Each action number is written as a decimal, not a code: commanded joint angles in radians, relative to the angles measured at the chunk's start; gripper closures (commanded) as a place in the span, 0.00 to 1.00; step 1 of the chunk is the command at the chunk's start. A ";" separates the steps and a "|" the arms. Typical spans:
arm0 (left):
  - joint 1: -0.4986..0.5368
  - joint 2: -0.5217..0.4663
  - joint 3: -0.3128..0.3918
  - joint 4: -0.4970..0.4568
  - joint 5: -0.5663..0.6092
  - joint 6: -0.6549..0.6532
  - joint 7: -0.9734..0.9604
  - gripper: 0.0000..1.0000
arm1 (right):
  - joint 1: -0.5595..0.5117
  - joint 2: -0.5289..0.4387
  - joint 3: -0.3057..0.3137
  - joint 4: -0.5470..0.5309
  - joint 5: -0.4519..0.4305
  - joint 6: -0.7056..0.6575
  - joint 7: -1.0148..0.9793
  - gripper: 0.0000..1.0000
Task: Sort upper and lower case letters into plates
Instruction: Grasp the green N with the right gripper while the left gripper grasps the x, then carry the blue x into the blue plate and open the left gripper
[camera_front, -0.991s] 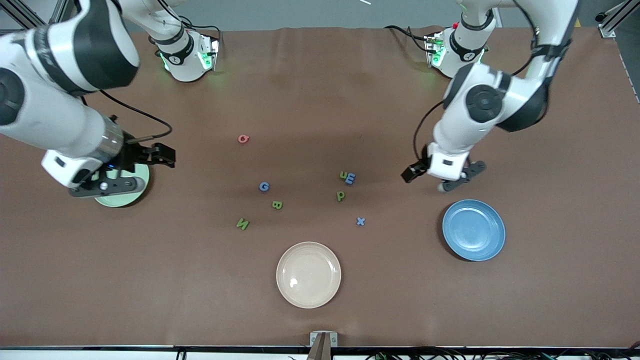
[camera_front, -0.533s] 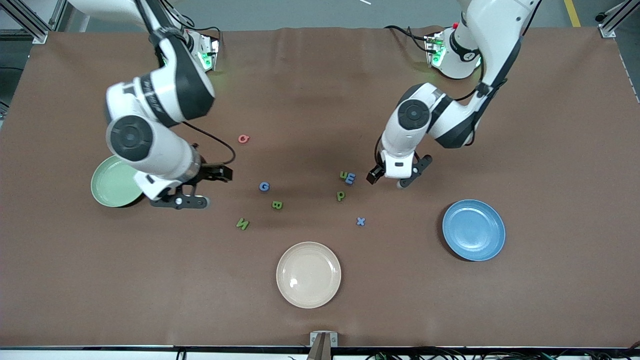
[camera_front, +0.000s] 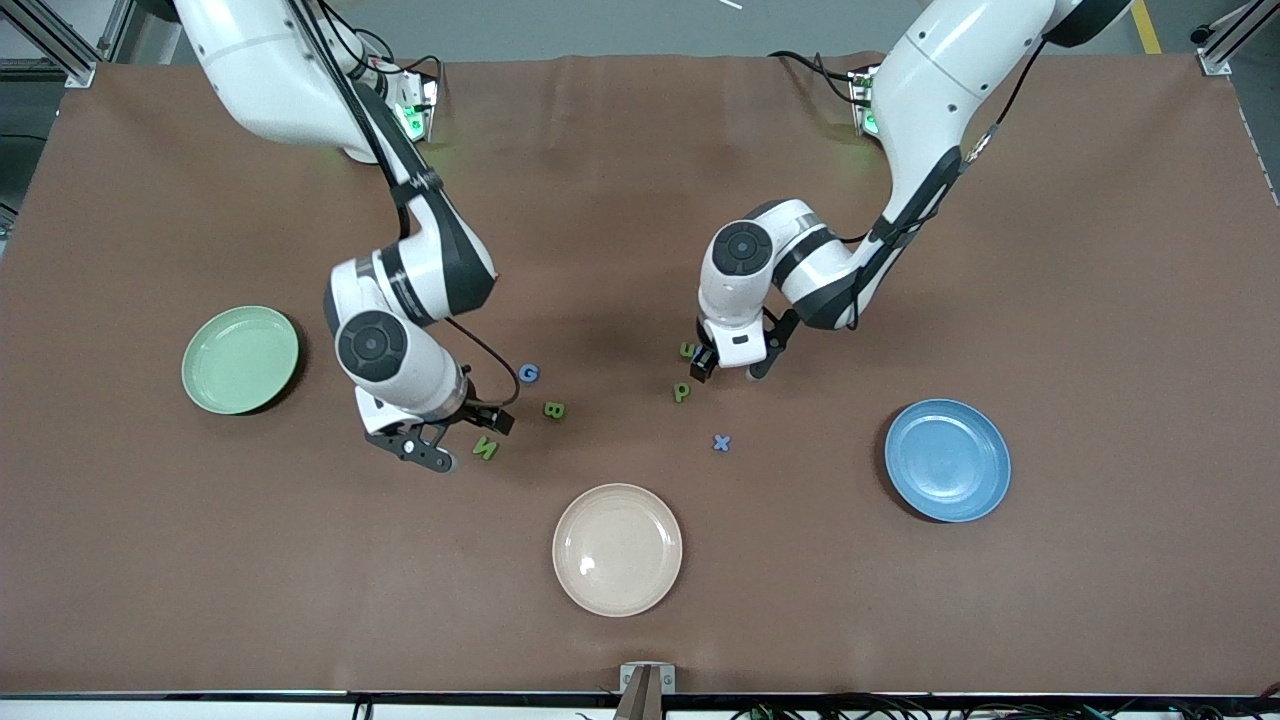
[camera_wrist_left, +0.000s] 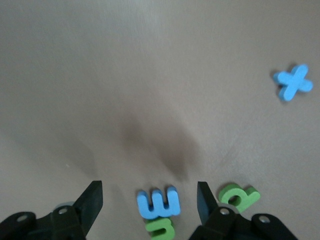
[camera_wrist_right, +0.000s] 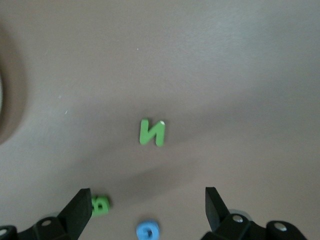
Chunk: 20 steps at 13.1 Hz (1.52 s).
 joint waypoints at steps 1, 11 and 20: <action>-0.040 0.047 0.013 0.057 0.029 -0.009 -0.076 0.16 | -0.011 0.082 -0.005 0.041 0.078 0.037 0.018 0.00; -0.025 0.025 0.028 0.057 0.101 -0.040 -0.085 1.00 | -0.030 0.174 -0.016 0.107 0.126 0.041 0.006 0.21; 0.384 -0.095 0.025 0.051 0.157 -0.113 0.516 0.99 | -0.030 0.199 -0.016 0.112 0.120 0.069 0.006 0.49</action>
